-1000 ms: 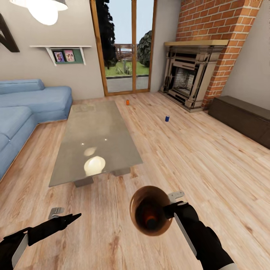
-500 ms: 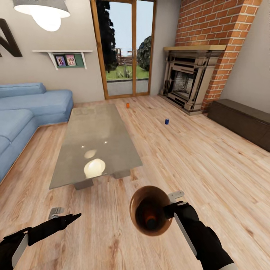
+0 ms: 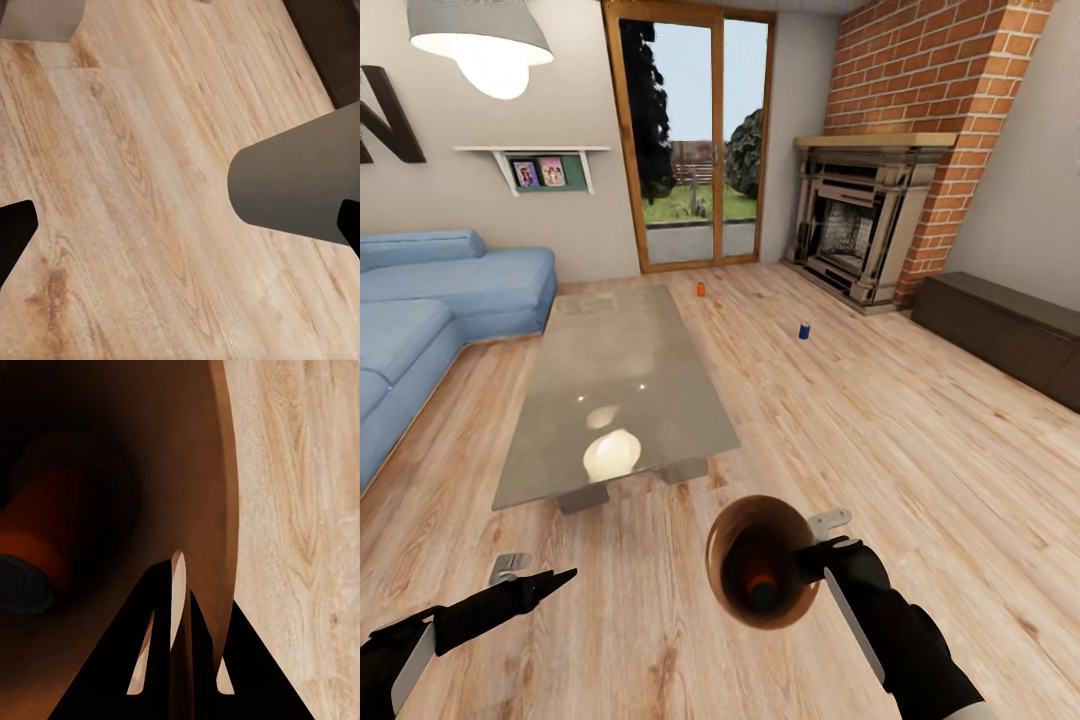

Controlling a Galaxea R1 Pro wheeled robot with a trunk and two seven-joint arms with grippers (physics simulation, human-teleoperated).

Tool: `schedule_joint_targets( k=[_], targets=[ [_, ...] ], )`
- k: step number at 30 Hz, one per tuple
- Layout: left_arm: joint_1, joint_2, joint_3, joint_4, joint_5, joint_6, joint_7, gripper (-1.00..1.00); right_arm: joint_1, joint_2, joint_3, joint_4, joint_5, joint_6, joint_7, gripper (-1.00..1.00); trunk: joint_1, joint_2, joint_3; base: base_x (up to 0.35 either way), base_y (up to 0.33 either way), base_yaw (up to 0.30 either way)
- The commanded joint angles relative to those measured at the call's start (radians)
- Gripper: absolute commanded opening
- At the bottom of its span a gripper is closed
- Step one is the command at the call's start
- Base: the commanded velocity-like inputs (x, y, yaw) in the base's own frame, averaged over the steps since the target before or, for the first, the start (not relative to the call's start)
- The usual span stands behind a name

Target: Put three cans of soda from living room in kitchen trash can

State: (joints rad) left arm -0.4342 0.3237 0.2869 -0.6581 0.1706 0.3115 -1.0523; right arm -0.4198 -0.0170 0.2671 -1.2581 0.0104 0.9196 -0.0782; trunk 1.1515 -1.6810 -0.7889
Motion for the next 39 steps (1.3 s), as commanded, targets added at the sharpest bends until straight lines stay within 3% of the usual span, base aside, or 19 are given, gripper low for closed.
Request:
schedule_joint_targets(
  k=[1, 14, 28, 39],
  targets=[
    [0.0, 0.0, 0.0, 0.0, 0.0, 0.0, 0.0, 1.0, 0.0, 0.0, 0.0, 0.0, -0.009, -0.001, 0.005, -1.0, 0.0, 0.0, 0.002, 0.0, 0.0, 0.0],
    [0.0, 0.0, 0.0, 0.0, 0.0, 0.0, 0.0, 1.0, 0.0, 0.0, 0.0, -0.001, -0.009, -0.001, 0.005, -1.0, 0.0, 0.0, 0.023, 0.0, -0.019, 0.0],
    [0.0, 0.0, 0.0, 0.0, 0.0, -0.033, 0.001, 1.0, 0.0, 0.0, 0.0, -0.001, -0.009, -0.001, 0.005, -1.0, 0.0, 0.0, 0.031, 0.007, -0.318, 0.0],
    [0.0, 0.0, 0.0, 0.0, 0.0, -0.034, 0.002, 1.0, 0.0, 0.0, 0.0, 0.0, -0.009, -0.001, 0.005, -1.0, 0.0, 0.0, 0.031, 0.148, -0.323, 0.0]
  ],
)
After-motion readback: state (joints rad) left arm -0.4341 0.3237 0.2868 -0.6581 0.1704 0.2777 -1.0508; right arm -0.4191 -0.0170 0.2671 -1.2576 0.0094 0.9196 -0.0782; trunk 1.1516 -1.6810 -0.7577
